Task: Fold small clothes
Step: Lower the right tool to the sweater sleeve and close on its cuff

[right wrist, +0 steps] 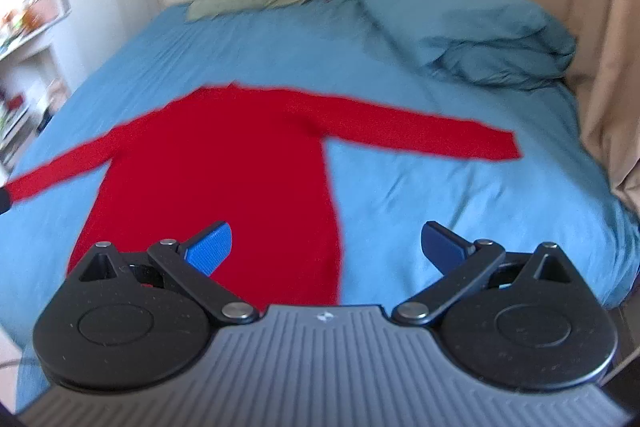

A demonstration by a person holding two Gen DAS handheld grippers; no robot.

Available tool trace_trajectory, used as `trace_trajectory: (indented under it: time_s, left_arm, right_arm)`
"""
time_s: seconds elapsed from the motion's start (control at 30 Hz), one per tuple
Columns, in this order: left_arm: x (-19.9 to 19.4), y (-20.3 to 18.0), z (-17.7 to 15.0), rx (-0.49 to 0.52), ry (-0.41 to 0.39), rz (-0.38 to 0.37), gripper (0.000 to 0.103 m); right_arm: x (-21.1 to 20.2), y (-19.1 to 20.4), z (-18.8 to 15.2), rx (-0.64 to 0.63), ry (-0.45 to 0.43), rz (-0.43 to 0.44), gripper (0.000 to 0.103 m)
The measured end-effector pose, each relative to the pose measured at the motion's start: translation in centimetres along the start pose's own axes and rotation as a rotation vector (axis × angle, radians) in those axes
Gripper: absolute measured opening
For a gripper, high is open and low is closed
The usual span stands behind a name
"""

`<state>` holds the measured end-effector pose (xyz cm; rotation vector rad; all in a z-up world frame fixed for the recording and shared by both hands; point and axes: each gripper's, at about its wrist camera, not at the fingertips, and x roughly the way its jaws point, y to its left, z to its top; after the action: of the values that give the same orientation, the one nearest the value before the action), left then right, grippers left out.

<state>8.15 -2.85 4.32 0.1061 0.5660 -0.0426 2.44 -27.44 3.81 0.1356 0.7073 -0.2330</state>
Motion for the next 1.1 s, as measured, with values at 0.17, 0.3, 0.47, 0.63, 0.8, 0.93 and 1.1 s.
trace_trajectory:
  time_s: [0.17,0.3,0.47,0.63,0.8,0.93,1.1]
  left_arm:
    - [7.0,-3.1,4.5,0.039,-0.017,-0.022,0.103]
    - [13.7,-5.9,7.1,0.040,0.014,-0.082,0.103]
    - [23.0,-10.2,8.8,0.054,0.084,-0.142,0.103]
    - [31.2,-14.2,8.2,0.079,0.168,-0.237,0.103]
    - [38.4,-17.6,6.4,0.098,0.260,-0.299,0.103]
    - [42.4,-19.6,5.0,0.104,0.319,-0.299,0.103]
    - [45.1,-22.0,3.6,0.157,0.330,-0.258,0.103]
  right_arm:
    - [6.0,-5.0,4.4,0.041,-0.012,-0.077,0.103]
    - [12.2,-9.1,6.4,0.082,0.009,-0.112,0.103]
    - [20.5,-14.5,6.4,0.204,0.042,-0.112,0.103]
    - [28.6,-19.9,4.1,0.353,0.095,-0.128,0.103]
    - [33.6,-22.7,1.9,0.456,0.109,-0.138,0.103]
    - [35.7,-23.4,1.6,0.483,0.062,-0.155,0.100]
    - [37.6,-23.8,3.0,0.463,0.020,-0.203,0.071]
